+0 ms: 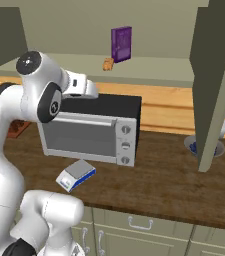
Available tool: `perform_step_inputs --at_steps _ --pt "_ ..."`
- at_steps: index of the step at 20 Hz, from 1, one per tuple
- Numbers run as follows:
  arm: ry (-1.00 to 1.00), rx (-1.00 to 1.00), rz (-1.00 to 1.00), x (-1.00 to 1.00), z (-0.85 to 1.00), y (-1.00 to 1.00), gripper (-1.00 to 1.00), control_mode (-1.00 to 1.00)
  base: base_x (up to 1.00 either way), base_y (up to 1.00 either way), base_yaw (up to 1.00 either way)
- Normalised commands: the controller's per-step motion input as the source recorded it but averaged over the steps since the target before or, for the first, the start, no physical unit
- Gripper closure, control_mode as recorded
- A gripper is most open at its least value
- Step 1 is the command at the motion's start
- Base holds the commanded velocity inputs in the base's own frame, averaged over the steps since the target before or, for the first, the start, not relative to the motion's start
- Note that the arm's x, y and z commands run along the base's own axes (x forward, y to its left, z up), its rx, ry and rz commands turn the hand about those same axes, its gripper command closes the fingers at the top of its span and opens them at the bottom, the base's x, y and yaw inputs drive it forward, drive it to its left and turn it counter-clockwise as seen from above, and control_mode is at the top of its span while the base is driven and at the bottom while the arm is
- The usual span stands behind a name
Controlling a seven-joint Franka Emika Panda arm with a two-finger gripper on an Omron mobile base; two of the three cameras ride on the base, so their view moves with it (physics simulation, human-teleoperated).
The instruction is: Pick the bar and place it on the digital scale for weighing, and close the cabinet.
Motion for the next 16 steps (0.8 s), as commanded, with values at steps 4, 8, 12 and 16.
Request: perform_step_inputs --at_steps 4,8,12,16 --pt "0.00 0.25 0.00 0.00 0.63 -0.47 -1.00 -1.00 0.00 0.00 0.00" --pt "0.00 0.24 0.00 0.12 0.64 -0.40 -1.00 -1.00 0.00 0.00 0.00" --pt "0.00 0.06 0.00 0.32 0.24 -0.05 -1.00 -1.00 0.00 0.00 0.00" --pt "0.00 0.00 0.00 0.66 0.00 0.01 -1.00 -1.00 0.00 0.00 0.00"
